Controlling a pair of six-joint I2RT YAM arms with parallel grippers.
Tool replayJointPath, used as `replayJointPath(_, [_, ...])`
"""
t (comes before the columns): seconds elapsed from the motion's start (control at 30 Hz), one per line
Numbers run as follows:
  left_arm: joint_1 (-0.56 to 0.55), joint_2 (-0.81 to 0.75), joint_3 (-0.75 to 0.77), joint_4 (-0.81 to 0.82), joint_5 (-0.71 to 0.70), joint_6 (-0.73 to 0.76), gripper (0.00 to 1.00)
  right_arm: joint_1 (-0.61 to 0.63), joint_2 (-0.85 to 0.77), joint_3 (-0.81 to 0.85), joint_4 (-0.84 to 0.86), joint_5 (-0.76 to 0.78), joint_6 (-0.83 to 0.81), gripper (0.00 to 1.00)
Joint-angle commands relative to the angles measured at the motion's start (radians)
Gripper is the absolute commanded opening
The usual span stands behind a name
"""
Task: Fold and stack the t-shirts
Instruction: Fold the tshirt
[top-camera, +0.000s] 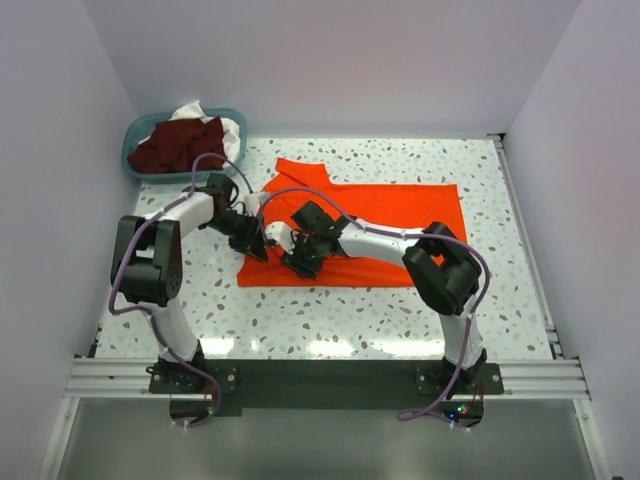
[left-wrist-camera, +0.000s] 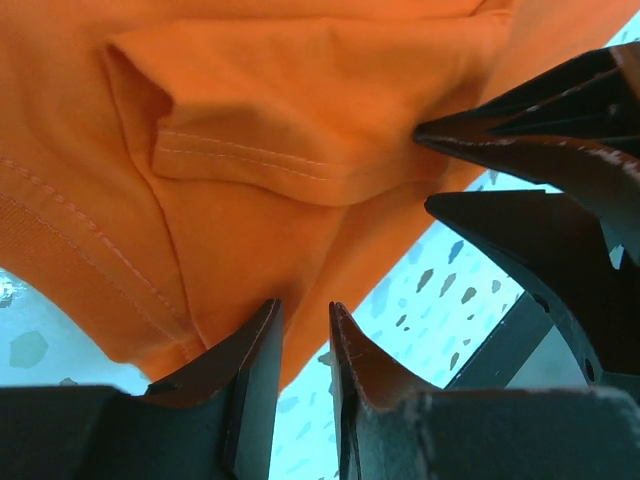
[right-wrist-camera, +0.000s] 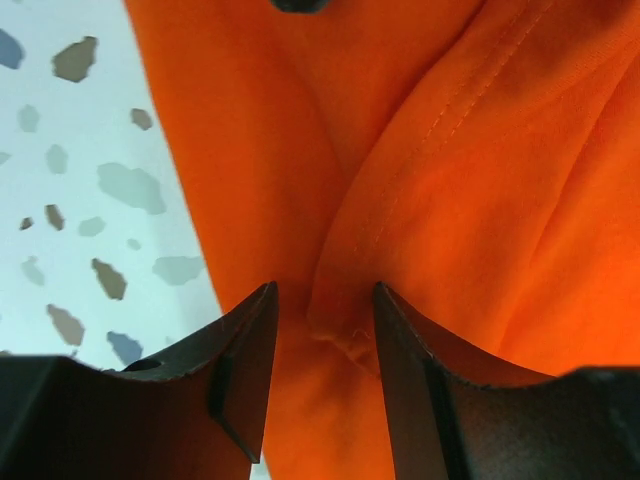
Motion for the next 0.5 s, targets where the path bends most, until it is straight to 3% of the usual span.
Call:
replayJointPath(0.0, [0.018, 0.032, -0.001, -0.017, -0.021, 0.01, 0.29, 0.004, 0.02, 0.043, 0.063, 0.039, -0.031, 0.46])
replayJointPath(0.47, [0.024, 0.109, -0.016, -0.017, -0.112, 0.022, 0.2, -0.014, 0.0, 0.055, 0.048, 0.098, -0.053, 0.22])
